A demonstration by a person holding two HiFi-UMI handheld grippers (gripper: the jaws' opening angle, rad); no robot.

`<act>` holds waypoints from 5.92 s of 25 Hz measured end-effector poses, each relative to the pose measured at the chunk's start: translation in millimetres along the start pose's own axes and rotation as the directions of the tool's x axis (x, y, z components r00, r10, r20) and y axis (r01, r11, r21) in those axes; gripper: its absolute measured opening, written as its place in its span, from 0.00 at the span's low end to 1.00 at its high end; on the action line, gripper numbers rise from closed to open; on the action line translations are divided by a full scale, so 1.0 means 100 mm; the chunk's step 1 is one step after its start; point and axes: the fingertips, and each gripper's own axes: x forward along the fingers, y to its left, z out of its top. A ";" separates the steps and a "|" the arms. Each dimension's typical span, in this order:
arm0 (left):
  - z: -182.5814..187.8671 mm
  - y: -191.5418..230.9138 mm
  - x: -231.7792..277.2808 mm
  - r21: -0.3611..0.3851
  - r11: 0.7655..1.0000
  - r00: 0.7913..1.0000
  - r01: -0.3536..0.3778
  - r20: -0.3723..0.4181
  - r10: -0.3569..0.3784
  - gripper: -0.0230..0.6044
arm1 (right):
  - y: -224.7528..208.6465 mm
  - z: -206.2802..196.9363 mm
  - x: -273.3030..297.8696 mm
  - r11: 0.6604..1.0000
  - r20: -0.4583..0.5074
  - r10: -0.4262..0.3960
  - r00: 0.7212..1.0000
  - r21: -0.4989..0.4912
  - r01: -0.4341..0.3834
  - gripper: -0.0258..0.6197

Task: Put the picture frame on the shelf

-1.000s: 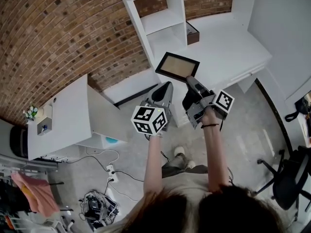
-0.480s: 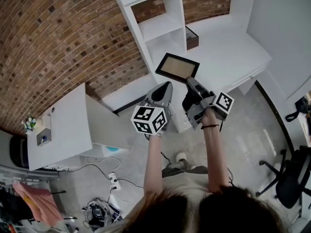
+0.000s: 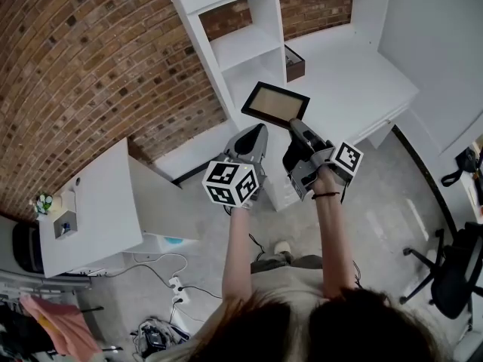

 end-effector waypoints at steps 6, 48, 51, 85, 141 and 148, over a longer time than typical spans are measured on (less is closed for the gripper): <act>-0.03 0.07 0.04 -0.001 1.000 1.000 0.014 -0.005 -0.014 0.05 | -0.04 0.00 0.06 1.000 0.012 0.005 1.000 0.005 -0.005 0.15; 0.05 1.01 1.03 0.001 0.994 0.994 -0.105 0.010 0.105 0.05 | -0.38 0.79 1.31 0.999 -0.081 -0.001 0.997 0.033 0.004 0.15; 0.08 1.10 1.09 0.004 0.992 0.992 -0.124 0.011 0.124 0.05 | -0.40 0.83 1.43 0.999 -0.097 -0.001 0.995 0.041 0.005 0.15; 0.18 1.53 1.69 0.000 0.952 0.951 -0.306 0.042 0.306 0.05 | -0.56 1.20 2.24 0.995 -0.298 0.010 0.954 0.096 0.019 0.15; 0.22 2.34 2.03 -0.028 0.963 0.963 -0.268 0.025 0.269 0.05 | -0.85 1.27 3.04 0.992 -0.247 -0.041 0.968 0.102 0.068 0.15; 0.21 2.38 2.04 -0.031 0.963 0.963 -0.268 0.027 0.269 0.05 | -0.88 1.28 3.07 0.992 -0.246 -0.046 0.968 0.099 0.072 0.15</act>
